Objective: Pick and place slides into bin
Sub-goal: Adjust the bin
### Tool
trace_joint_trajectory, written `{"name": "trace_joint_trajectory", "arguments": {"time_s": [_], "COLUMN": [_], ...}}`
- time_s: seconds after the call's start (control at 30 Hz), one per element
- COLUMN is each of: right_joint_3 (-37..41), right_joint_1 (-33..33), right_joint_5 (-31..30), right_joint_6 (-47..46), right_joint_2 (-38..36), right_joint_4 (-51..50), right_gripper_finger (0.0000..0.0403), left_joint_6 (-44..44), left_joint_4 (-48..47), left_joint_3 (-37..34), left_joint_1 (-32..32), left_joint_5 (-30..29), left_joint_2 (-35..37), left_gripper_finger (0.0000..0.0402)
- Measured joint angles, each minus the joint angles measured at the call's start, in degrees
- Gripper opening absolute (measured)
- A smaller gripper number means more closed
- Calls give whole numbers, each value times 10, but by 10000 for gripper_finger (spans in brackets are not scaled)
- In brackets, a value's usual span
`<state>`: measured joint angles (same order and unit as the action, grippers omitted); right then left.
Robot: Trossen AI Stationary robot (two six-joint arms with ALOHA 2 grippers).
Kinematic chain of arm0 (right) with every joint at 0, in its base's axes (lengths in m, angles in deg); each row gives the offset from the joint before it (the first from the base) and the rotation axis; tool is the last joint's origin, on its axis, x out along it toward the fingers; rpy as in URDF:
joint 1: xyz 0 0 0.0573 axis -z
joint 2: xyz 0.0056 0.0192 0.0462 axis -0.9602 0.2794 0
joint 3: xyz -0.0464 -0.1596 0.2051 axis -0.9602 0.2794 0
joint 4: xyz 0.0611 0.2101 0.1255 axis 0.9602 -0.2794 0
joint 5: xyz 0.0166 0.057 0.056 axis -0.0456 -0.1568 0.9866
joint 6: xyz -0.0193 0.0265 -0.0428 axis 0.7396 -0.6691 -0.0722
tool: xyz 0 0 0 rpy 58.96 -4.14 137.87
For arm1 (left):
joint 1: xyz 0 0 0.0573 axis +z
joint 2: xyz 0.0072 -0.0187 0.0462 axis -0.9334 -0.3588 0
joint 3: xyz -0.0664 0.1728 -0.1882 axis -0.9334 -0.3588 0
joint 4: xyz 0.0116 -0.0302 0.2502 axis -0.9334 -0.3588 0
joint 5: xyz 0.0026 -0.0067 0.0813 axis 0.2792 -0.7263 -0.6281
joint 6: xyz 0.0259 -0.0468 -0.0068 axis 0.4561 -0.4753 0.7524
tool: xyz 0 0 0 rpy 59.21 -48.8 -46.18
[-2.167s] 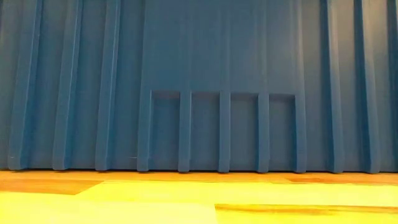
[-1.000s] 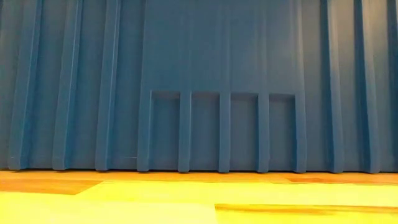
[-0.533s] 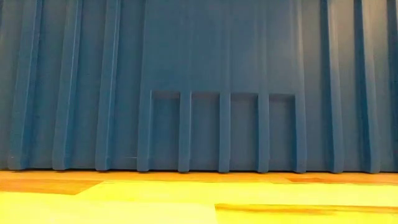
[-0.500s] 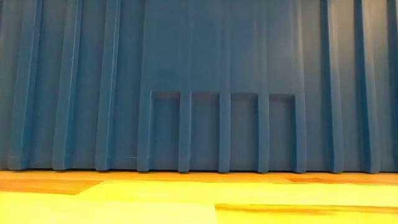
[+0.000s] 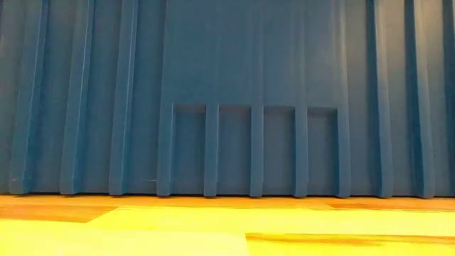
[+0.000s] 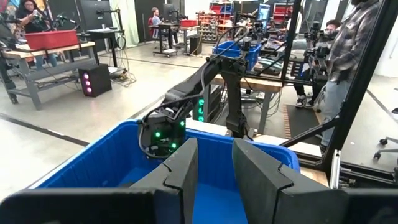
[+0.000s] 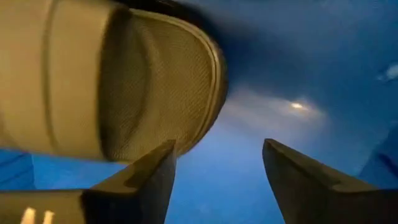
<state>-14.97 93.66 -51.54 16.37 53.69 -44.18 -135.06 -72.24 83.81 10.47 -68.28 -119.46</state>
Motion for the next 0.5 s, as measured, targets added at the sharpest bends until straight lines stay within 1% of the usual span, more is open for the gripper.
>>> {"name": "trace_joint_trajectory", "arguments": {"time_s": [0.17,0.37,0.5], "right_joint_3": [-70,-156,-225], "right_joint_1": [0,-7,-27], "right_joint_5": [-45,-53,-54], "right_joint_6": [28,75,118], "right_joint_2": [-1,-1,-1], "right_joint_4": [-74,-181,-224], "right_gripper_finger": [229,229,229], "left_joint_6": [0,9,31], "left_joint_4": [0,0,0], "left_joint_3": [0,0,0], "left_joint_1": [0,0,0], "left_joint_5": [4,15,22], "left_joint_2": [0,0,0], "left_gripper_finger": [92,92,92]}}
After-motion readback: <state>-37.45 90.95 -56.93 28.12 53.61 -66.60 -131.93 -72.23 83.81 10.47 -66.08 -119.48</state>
